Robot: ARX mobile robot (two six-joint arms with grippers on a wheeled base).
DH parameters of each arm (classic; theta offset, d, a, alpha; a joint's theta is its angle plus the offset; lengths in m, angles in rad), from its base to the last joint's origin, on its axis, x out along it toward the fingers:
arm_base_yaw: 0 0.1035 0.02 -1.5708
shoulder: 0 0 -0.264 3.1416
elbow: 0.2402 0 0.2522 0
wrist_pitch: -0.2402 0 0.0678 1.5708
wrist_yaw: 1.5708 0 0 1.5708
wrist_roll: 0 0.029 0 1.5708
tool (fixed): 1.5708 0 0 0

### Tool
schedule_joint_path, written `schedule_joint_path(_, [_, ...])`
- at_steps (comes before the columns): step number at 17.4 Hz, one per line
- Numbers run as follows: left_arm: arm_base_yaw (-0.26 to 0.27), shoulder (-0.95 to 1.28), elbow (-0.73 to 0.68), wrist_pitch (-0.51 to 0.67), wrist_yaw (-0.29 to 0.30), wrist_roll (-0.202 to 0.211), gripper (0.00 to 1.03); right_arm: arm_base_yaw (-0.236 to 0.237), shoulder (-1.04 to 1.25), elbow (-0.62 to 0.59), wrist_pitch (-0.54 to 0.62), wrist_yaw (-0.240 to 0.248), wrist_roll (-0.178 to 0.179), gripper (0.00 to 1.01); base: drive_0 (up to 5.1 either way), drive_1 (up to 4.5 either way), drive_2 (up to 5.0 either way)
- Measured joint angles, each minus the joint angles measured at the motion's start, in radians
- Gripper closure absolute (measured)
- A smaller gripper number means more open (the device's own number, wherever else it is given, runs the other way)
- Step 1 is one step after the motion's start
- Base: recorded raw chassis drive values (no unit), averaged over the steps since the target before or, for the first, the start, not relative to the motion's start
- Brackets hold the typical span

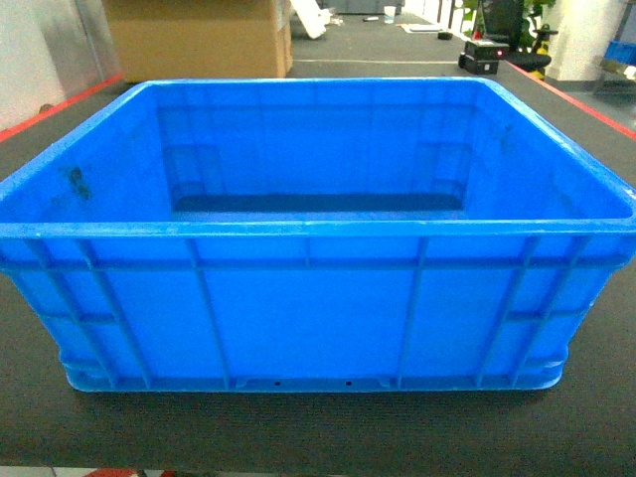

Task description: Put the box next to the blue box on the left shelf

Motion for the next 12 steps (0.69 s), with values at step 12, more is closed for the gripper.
schedule_joint_path(12, [0.033, 0.681, 0.505, -0.238, 0.089, -0.042, 0.05, 0.096, 0.886, 0.636, -0.098, 0.029, 0.088, 0.03, 0.0, 0.0, 0.0])
